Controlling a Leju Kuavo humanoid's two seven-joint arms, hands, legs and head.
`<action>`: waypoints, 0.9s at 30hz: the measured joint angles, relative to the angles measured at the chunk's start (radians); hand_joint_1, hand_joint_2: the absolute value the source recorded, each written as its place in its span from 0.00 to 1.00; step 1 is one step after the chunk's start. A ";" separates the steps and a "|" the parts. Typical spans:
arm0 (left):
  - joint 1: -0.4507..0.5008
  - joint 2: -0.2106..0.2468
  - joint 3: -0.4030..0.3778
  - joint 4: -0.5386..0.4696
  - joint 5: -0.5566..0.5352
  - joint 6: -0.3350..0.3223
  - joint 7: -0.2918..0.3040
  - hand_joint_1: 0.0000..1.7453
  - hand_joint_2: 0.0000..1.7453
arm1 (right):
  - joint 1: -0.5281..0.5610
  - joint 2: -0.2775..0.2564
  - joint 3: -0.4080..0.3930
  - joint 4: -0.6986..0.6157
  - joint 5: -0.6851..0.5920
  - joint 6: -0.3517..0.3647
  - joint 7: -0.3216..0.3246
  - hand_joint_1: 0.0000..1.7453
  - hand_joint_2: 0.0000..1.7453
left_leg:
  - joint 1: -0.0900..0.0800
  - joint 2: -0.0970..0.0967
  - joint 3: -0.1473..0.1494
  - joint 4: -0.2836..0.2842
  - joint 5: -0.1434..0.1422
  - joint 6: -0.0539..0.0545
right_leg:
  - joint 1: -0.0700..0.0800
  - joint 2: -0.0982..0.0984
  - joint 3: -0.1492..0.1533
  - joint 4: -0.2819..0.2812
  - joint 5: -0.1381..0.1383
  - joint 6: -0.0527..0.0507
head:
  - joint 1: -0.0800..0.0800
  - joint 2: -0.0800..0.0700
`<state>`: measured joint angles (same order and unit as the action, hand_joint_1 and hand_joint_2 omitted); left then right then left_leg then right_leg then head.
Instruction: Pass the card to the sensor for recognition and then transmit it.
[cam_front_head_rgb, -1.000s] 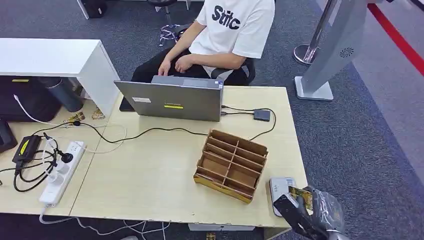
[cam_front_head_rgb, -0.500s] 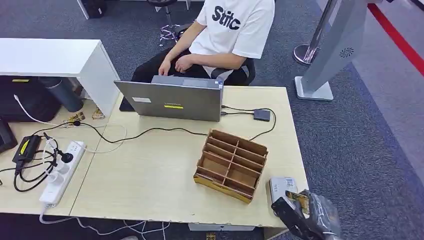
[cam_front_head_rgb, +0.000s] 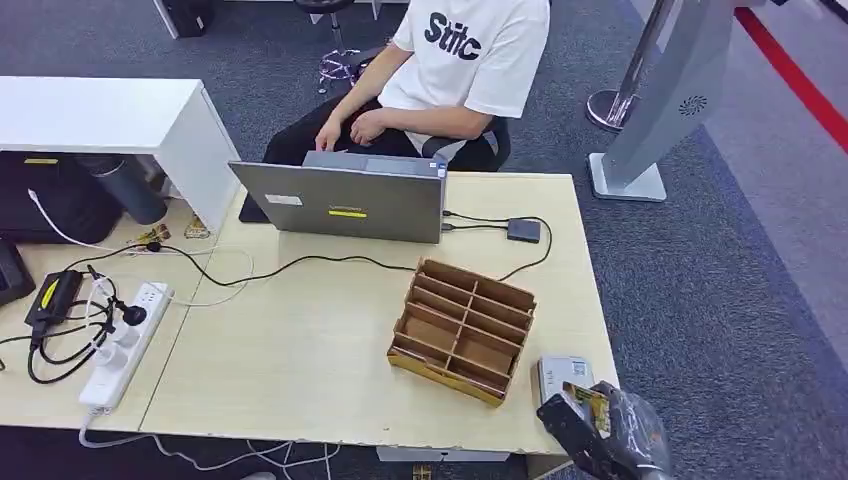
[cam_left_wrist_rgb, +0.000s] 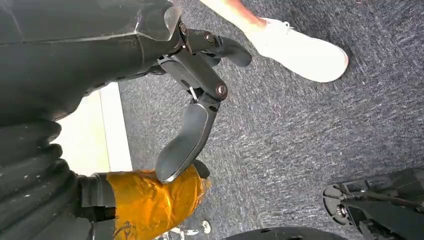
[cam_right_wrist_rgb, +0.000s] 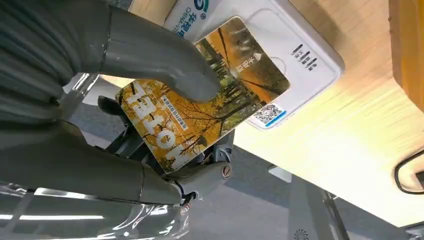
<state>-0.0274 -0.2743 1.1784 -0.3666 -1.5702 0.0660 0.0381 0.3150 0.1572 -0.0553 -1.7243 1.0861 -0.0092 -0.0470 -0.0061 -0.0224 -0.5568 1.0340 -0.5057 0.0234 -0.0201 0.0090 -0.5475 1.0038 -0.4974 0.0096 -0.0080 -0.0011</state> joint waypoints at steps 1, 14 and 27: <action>0.000 0.000 0.000 0.000 0.000 0.000 0.000 0.00 1.00 | 0.000 0.000 0.000 -0.002 0.001 -0.006 -0.008 1.00 1.00 | 0.000 0.000 0.000 0.000 0.000 0.000 | 0.000 0.000 0.000 0.000 0.000 0.000 | 0.000 0.000; -0.001 0.014 -0.028 0.002 0.000 0.000 0.000 0.00 1.00 | -0.266 -0.054 0.110 -0.260 -0.150 0.128 0.020 1.00 1.00 | 0.000 0.006 0.000 0.000 0.002 -0.001 | 0.000 0.006 0.000 0.001 0.003 -0.001 | 0.000 0.000; -0.015 0.064 -0.206 0.059 0.000 -0.009 0.001 0.00 1.00 | -0.926 -0.026 0.296 0.237 -0.196 0.216 0.248 1.00 1.00 | 0.000 0.004 -0.002 0.000 0.008 -0.003 | 0.000 0.005 -0.003 0.002 0.008 -0.001 | 0.000 0.000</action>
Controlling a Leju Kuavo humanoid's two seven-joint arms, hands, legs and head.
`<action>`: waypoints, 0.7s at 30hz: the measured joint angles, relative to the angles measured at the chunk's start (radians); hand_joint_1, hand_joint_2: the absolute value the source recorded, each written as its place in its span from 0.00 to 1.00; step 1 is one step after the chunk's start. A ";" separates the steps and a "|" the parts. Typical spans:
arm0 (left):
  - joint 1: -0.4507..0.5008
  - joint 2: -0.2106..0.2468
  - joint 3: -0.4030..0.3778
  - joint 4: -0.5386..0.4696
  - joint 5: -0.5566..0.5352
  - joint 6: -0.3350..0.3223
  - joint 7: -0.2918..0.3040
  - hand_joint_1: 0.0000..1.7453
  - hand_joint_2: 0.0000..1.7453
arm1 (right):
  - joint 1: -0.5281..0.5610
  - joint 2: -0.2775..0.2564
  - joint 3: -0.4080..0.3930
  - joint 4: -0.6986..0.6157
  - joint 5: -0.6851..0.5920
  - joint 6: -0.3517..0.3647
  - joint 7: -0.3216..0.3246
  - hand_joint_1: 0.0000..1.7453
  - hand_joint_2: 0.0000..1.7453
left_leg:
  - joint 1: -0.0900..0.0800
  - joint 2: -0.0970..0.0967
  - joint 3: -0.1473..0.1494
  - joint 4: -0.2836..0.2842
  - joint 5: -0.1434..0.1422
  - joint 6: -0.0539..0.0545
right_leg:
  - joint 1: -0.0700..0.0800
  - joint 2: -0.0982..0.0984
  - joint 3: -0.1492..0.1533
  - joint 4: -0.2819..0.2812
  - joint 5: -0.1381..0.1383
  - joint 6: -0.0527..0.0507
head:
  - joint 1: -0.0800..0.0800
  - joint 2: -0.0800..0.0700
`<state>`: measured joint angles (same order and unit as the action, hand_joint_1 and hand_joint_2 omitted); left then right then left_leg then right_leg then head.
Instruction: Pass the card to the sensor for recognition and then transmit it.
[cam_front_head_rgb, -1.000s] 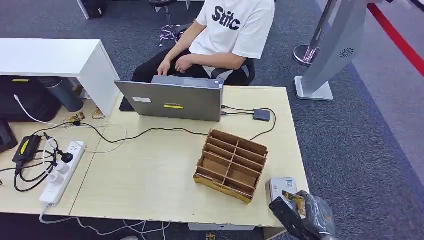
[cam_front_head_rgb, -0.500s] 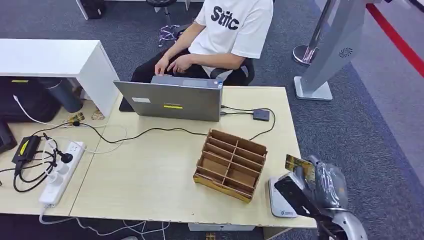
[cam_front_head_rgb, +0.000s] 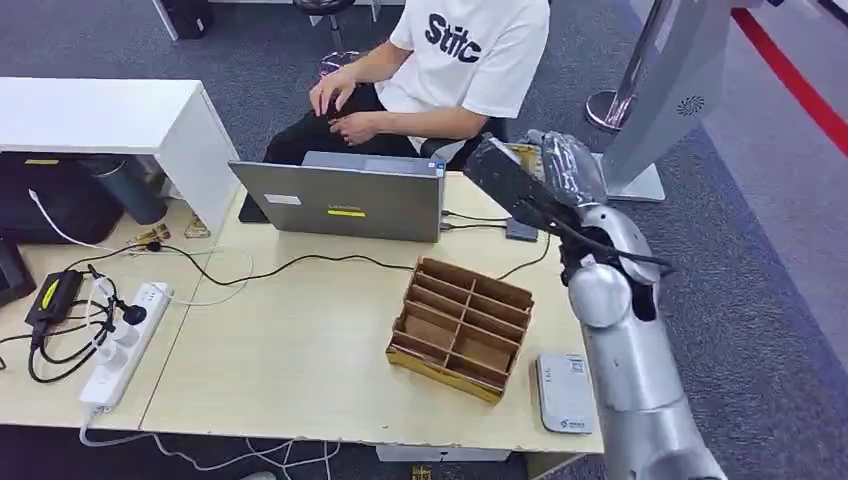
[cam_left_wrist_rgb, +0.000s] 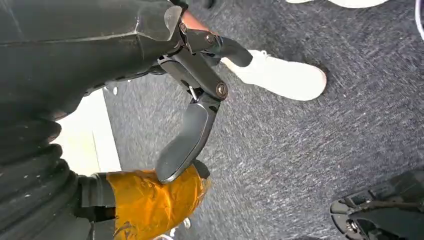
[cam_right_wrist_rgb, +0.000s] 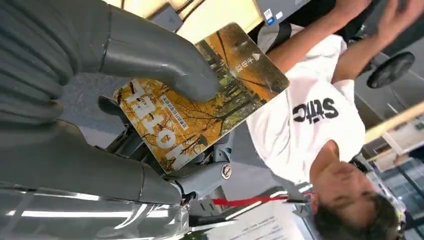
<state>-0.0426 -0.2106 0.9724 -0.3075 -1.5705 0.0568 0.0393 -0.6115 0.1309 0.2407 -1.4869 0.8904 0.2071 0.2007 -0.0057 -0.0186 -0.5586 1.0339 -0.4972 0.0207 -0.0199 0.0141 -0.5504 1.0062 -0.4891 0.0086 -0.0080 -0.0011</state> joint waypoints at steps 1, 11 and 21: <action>0.000 0.002 -0.006 0.001 0.000 0.000 0.000 0.00 1.00 | -0.014 0.003 0.007 0.024 0.002 -0.002 0.002 1.00 1.00 | 0.000 0.000 0.000 0.000 0.000 0.000 | 0.000 0.000 0.000 0.000 0.000 0.000 | 0.000 0.000; 0.000 0.011 -0.039 0.016 0.000 -0.012 -0.011 0.00 1.00 | -0.064 0.035 0.041 0.151 0.023 -0.008 0.007 1.00 1.00 | 0.000 -0.001 -0.003 0.000 0.000 0.000 | 0.000 -0.001 -0.002 -0.001 0.000 0.000 | 0.000 0.000; 0.000 0.016 -0.041 0.023 0.000 -0.019 -0.011 0.00 1.00 | -0.076 0.054 0.056 0.191 0.041 -0.022 0.004 1.00 1.00 | 0.000 -0.002 -0.003 0.000 0.000 0.000 | 0.000 -0.001 -0.003 0.000 0.000 0.000 | 0.000 0.000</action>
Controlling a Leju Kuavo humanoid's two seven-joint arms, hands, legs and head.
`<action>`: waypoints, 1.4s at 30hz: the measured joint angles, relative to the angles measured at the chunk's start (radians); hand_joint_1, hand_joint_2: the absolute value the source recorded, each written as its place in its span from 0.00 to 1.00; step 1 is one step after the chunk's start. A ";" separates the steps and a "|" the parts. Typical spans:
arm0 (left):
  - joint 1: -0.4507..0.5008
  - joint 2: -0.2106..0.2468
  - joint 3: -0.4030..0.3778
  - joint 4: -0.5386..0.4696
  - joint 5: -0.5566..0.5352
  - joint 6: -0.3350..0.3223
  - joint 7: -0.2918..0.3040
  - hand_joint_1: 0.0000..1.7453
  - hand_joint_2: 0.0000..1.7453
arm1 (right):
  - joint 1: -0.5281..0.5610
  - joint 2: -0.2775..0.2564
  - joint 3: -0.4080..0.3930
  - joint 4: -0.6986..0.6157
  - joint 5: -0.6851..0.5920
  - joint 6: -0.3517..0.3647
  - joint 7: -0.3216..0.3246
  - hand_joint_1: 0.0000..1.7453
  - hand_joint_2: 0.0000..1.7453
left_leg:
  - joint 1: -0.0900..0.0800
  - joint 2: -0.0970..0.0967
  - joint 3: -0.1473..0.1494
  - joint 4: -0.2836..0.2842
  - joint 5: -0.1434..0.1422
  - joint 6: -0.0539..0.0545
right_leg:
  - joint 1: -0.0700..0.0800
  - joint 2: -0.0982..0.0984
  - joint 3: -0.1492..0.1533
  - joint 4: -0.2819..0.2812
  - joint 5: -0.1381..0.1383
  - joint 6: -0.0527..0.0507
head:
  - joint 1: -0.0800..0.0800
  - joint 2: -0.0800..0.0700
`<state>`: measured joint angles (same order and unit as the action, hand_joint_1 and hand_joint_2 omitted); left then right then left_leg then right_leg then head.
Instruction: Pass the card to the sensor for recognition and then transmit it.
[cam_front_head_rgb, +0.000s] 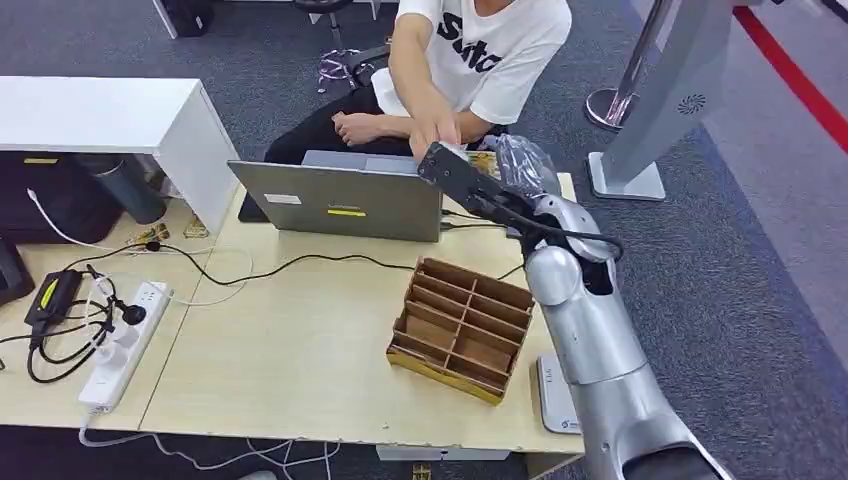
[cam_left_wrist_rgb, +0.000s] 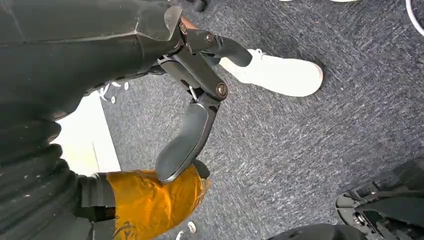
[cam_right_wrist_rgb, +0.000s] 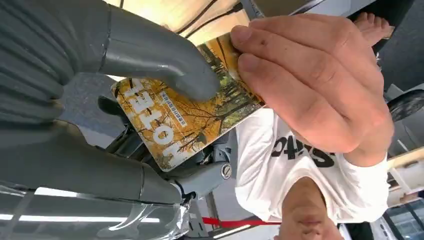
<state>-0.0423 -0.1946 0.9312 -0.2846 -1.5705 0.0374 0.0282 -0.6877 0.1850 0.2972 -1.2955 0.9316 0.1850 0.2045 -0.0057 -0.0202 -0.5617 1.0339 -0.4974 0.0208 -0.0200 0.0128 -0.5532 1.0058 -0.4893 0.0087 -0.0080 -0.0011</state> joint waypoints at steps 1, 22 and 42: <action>0.000 0.000 0.000 0.000 0.000 0.000 0.000 0.00 1.00 | -0.002 0.001 0.000 0.000 0.001 0.000 0.000 1.00 1.00 | 0.000 -0.001 0.000 0.000 0.000 0.000 | 0.000 -0.001 0.000 0.000 0.000 0.000 | 0.000 0.000; 0.003 -0.011 0.000 0.000 0.000 0.005 0.016 0.00 1.00 | 0.148 0.002 0.103 -0.429 0.109 -0.081 -0.120 0.00 1.00 | 0.000 -0.002 -0.005 0.000 0.000 0.000 | 0.000 -0.002 -0.006 0.000 -0.001 0.000 | 0.000 0.000; 0.005 -0.046 0.084 -0.002 0.052 0.025 0.029 0.00 1.00 | 0.611 -0.191 0.256 -0.864 0.314 -0.262 -0.182 0.00 1.00 | 0.000 -0.005 -0.005 0.000 -0.001 0.000 | 0.000 -0.006 -0.004 -0.002 -0.001 0.000 | 0.000 0.000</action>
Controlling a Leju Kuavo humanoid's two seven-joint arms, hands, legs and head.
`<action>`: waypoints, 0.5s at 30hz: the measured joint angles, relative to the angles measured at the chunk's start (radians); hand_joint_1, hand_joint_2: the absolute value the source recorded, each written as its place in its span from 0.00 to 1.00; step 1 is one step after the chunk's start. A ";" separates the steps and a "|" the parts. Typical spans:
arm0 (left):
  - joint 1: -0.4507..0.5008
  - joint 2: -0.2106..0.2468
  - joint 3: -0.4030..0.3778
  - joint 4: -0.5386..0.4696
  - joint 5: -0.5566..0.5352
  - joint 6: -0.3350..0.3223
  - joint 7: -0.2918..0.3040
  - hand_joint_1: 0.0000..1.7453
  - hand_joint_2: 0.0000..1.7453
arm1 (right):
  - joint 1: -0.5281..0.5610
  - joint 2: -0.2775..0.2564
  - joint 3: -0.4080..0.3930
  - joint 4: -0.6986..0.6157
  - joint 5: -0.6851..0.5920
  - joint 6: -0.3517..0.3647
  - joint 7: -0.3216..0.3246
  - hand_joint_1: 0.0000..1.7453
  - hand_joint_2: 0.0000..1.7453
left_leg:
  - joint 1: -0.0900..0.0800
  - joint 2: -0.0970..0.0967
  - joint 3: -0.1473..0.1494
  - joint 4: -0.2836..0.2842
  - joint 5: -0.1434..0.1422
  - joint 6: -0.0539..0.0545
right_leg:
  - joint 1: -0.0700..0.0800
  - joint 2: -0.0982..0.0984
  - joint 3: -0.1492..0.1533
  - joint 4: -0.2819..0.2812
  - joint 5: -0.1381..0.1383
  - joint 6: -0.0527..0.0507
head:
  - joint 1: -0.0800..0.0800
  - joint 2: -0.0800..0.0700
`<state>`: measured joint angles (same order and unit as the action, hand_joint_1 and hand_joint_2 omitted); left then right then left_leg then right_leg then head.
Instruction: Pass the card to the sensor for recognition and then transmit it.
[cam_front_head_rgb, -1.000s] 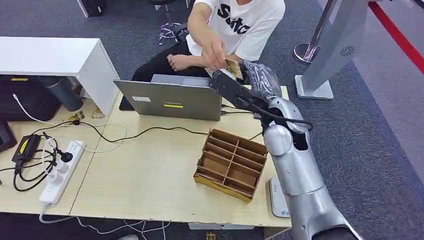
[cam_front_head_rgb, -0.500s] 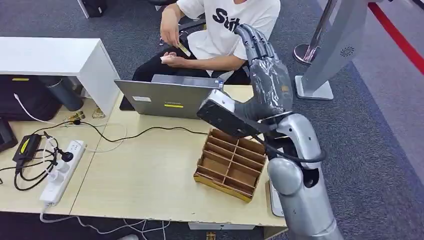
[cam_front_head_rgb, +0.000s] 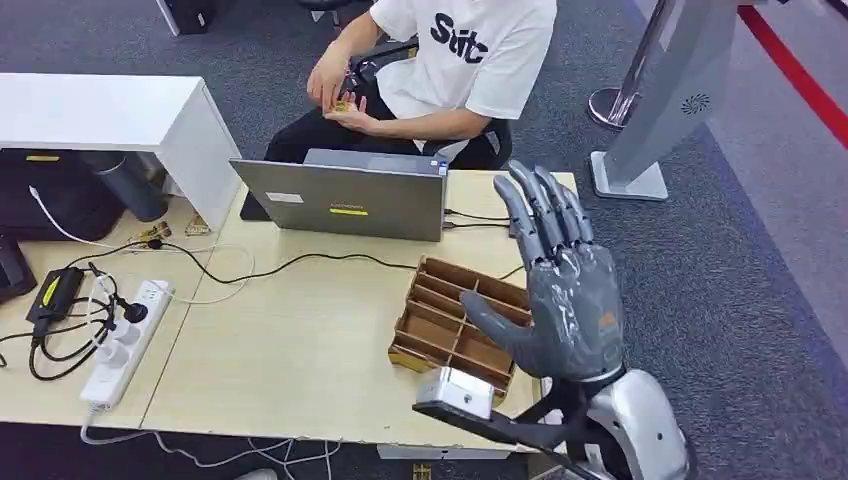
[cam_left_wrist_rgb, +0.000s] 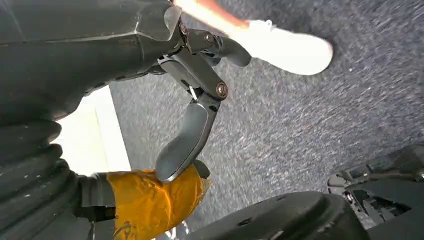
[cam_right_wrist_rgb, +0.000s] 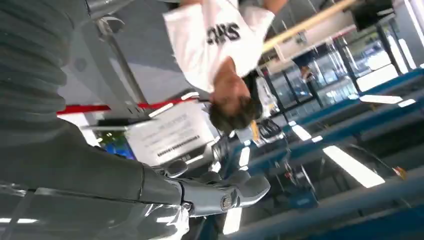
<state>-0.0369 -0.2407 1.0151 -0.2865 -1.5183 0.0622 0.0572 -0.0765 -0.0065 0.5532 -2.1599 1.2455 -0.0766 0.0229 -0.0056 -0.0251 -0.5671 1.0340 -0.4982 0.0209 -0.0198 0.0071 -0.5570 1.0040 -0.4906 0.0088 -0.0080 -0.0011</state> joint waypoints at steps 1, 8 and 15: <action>0.000 -0.001 0.010 -0.002 0.002 0.001 0.000 0.00 1.00 | 0.042 -0.006 -0.004 -0.010 -0.007 -0.006 -0.007 0.00 1.00 | 0.000 0.000 0.000 0.000 0.000 0.000 | 0.000 0.001 0.000 0.000 0.000 0.000 | 0.000 0.000; -0.004 -0.011 0.047 -0.016 -0.005 0.004 0.001 0.00 1.00 | 0.211 -0.011 -0.015 0.017 -0.078 0.034 -0.050 0.00 1.00 | 0.000 0.001 0.000 0.000 0.000 0.000 | 0.000 0.001 -0.001 0.000 -0.001 0.000 | 0.000 0.000; -0.007 -0.011 0.064 -0.016 -0.023 0.004 -0.005 0.00 1.00 | 0.247 -0.028 -0.010 0.120 -0.121 0.030 -0.023 0.00 1.00 | 0.000 0.002 0.000 0.000 0.000 0.000 | 0.000 0.001 0.000 0.000 0.000 0.000 | 0.000 0.000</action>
<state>-0.0439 -0.2514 1.0792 -0.3025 -1.5412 0.0664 0.0523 0.1700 -0.0343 0.5428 -2.0398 1.1243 -0.0462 -0.0004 -0.0056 -0.0234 -0.5666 1.0338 -0.4979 0.0205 -0.0198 0.0084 -0.5571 1.0042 -0.4906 0.0085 -0.0080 -0.0011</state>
